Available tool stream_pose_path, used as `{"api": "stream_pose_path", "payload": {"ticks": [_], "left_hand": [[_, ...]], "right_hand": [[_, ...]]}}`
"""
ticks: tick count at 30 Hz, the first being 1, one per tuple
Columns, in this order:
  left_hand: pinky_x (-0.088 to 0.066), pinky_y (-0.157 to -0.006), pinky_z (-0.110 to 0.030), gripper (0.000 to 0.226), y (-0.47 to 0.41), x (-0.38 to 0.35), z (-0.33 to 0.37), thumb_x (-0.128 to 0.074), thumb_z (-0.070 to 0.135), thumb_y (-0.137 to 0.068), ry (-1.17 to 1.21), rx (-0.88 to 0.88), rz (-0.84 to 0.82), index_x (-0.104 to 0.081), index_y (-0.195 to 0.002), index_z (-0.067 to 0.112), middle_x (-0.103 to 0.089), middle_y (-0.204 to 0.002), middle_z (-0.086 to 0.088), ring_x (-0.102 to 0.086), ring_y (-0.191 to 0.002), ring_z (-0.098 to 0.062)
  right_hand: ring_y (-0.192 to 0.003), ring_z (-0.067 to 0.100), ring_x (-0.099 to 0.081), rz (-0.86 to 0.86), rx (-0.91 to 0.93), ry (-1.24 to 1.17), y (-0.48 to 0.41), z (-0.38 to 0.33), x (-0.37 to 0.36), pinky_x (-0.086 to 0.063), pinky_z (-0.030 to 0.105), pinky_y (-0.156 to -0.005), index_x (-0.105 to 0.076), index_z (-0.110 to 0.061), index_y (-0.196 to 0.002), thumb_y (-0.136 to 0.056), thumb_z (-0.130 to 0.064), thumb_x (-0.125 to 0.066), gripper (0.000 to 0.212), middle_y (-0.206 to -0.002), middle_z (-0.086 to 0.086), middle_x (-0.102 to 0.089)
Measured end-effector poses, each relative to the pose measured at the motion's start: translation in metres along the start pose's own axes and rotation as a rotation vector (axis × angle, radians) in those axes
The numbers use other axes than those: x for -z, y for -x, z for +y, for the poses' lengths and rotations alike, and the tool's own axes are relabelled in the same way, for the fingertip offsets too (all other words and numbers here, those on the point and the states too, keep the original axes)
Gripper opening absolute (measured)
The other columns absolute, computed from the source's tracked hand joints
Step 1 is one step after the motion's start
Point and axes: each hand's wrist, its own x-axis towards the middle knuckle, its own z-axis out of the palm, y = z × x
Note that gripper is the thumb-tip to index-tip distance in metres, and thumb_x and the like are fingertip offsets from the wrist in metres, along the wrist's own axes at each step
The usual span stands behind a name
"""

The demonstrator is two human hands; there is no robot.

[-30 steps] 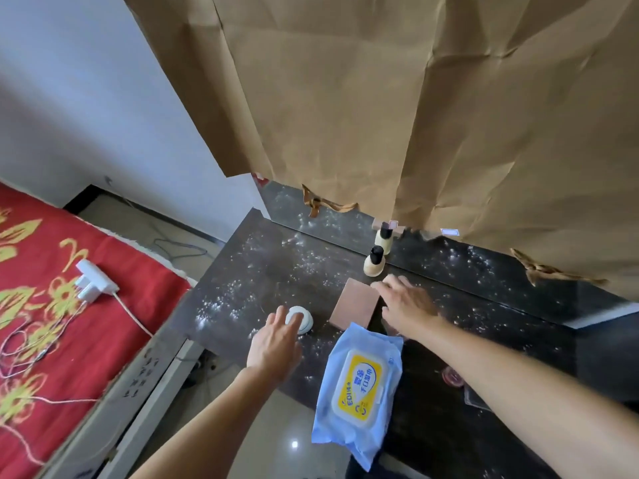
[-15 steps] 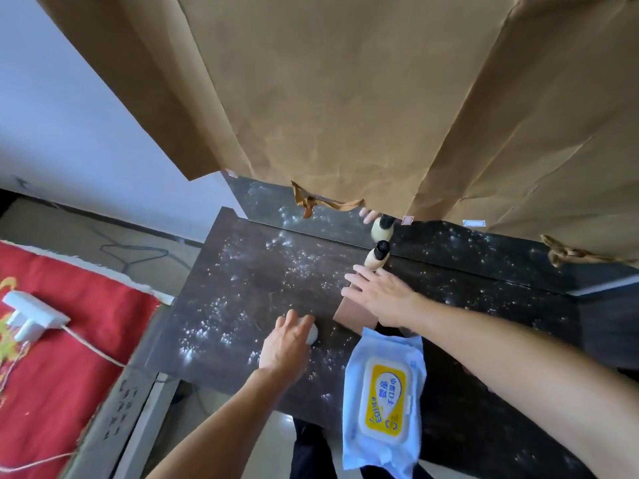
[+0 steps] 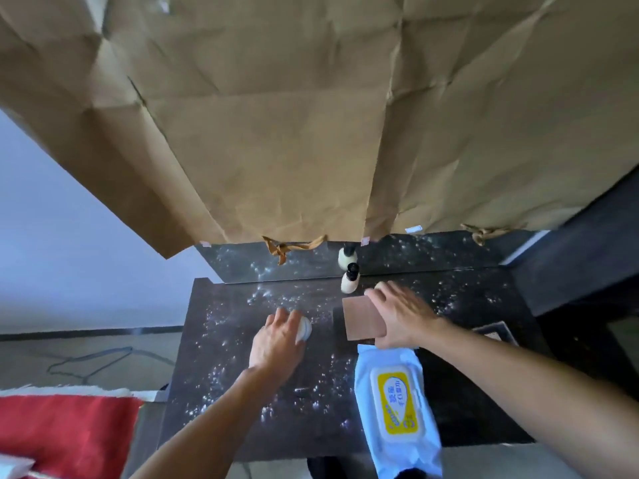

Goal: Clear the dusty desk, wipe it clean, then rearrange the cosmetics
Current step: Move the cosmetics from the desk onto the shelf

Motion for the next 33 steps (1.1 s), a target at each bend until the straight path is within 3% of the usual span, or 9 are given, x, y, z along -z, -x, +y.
{"api": "stream_pose_path", "payload": {"ticks": [6,15,23,28,33], "left_hand": [[-0.051,-0.083,-0.035,0.049,-0.005,0.019,0.074,-0.054,0.031,-0.09,-0.037,-0.193,0.037,-0.037,-0.135,0.021,-0.044,-0.123,-0.004,-0.05,-0.112,-0.023],[-0.045,-0.08,-0.04,0.045,0.02,-0.004,0.255,-0.056,0.034,-0.088,-0.018,-0.465,0.102,-0.046,-0.127,0.014,-0.049,-0.114,-0.009,-0.051,-0.11,-0.03],[-0.046,-0.083,-0.04,0.059,0.056,-0.017,0.425,-0.051,0.038,-0.091,0.063,-0.631,0.16,-0.031,-0.143,0.02,-0.045,-0.123,-0.008,-0.047,-0.115,-0.029],[-0.045,-0.081,-0.037,0.064,0.058,0.004,0.503,-0.05,0.038,-0.092,0.059,-0.736,0.229,-0.025,-0.148,0.021,-0.043,-0.119,-0.007,-0.046,-0.113,-0.026],[-0.044,-0.081,-0.035,0.067,0.033,0.034,0.559,-0.05,0.04,-0.091,0.034,-0.718,0.291,-0.019,-0.149,0.023,-0.04,-0.124,-0.009,-0.044,-0.115,-0.026]], "right_hand": [[-0.102,0.021,-0.046,0.112,-0.196,-0.06,0.081,0.048,0.011,-0.044,0.033,-0.086,-0.04,-0.021,-0.12,-0.056,-0.058,-0.059,0.077,-0.109,-0.001,-0.044],[-0.11,0.025,-0.047,0.222,-0.456,-0.04,0.256,0.143,0.006,-0.044,0.038,-0.088,-0.034,-0.016,-0.135,-0.061,-0.054,-0.052,0.085,-0.124,0.002,-0.044],[-0.116,0.023,-0.044,0.284,-0.641,-0.112,0.403,0.222,-0.007,-0.043,0.035,-0.093,-0.03,-0.018,-0.141,-0.063,-0.056,-0.053,0.09,-0.126,0.001,-0.044],[-0.116,0.022,-0.044,0.349,-0.732,-0.126,0.448,0.262,0.001,-0.042,0.034,-0.092,-0.032,-0.019,-0.141,-0.063,-0.056,-0.053,0.089,-0.124,0.0,-0.045],[-0.108,0.022,-0.05,0.433,-0.779,-0.121,0.458,0.299,0.016,-0.044,0.033,-0.086,-0.037,-0.018,-0.138,-0.063,-0.054,-0.056,0.085,-0.119,0.001,-0.05]]}}
